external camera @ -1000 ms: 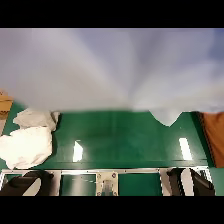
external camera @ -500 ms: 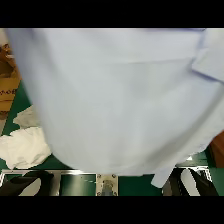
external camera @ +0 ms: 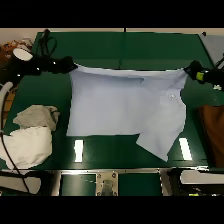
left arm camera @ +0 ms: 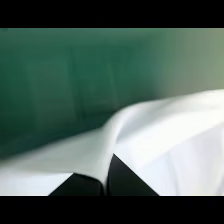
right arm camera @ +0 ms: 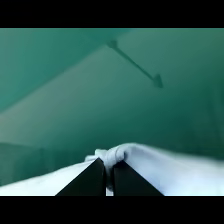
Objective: Fold the shirts.
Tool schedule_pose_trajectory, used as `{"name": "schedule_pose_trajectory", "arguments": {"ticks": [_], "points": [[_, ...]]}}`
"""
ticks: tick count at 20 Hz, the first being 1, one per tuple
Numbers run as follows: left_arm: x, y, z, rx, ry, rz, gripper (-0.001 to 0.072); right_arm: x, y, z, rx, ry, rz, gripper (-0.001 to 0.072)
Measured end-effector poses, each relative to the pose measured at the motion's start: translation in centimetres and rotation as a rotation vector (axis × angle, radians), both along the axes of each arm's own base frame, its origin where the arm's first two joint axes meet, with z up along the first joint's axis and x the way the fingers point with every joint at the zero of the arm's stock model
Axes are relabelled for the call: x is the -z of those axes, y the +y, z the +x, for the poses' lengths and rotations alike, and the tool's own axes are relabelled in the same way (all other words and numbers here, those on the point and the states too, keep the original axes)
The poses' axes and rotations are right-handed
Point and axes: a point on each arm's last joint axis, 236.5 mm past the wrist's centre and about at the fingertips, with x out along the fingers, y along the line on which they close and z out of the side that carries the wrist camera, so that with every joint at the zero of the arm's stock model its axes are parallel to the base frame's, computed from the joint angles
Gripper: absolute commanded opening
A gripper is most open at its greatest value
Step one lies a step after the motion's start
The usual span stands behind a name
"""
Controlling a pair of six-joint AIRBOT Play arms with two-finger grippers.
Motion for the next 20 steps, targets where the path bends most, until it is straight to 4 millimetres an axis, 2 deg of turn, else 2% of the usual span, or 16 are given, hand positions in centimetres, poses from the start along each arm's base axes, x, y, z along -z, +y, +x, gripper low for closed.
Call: {"name": "schedule_pose_trajectory", "arguments": {"ticks": [2,4,6,8,12,16,20], "points": [[2.2,0.2,1.7,-0.046,0.000,-0.032,0.0026,3.1,-0.6,2.0,0.001,0.038,0.021,0.0026],[2.8,0.8,3.5,-0.101,-0.032,-0.049,0.0025,4.0,-1.0,4.1,0.000,0.031,0.039,0.0025],[2.6,1.4,4.8,-0.143,-0.069,-0.051,0.0026,3.6,-1.5,6.1,-0.008,0.004,0.045,0.0026],[1.6,1.9,6.0,-0.171,-0.109,-0.055,0.0025,2.4,-1.8,7.6,-0.018,-0.030,0.046,0.0025],[-0.3,2.3,7.3,-0.195,-0.166,-0.057,0.0026,-0.1,-2.3,9.6,-0.023,-0.090,0.041,0.0026],[0.0,1.8,6.8,-0.151,-0.157,-0.039,0.0026,-0.1,-2.0,9.2,-0.070,-0.070,0.029,0.0024],[2.7,0.9,4.0,-0.041,-0.036,0.025,0.0026,2.6,-2.1,6.2,-0.152,0.079,0.013,0.0022]]}}
